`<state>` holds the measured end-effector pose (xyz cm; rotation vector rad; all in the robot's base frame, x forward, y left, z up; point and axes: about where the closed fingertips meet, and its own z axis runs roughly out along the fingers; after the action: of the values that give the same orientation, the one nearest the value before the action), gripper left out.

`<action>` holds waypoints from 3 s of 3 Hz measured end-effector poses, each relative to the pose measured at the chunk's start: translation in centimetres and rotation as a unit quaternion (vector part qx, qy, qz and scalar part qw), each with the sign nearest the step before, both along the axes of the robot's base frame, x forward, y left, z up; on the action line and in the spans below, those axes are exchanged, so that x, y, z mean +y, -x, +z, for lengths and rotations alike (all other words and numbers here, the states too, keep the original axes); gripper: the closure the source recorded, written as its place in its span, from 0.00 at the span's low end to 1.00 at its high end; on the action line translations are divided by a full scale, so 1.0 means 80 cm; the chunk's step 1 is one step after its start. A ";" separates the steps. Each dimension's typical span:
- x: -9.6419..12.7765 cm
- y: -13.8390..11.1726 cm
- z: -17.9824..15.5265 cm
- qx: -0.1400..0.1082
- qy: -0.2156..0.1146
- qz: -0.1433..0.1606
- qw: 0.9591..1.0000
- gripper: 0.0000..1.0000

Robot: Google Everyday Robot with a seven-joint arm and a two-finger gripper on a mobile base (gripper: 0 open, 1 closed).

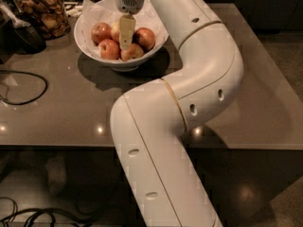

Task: Pick apple from white bowl

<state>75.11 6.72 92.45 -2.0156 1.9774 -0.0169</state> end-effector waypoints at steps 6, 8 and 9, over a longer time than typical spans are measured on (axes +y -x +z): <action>0.002 0.000 -0.014 0.011 0.005 0.008 1.000 0.62; 0.002 0.000 -0.014 0.011 0.005 0.008 1.000 1.00; 0.002 0.000 -0.014 0.011 0.005 0.008 1.000 1.00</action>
Offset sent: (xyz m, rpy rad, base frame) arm 0.0703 -0.0180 0.0590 -0.0785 0.1651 0.0305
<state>75.09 6.86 91.32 -2.0462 1.9792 -0.0017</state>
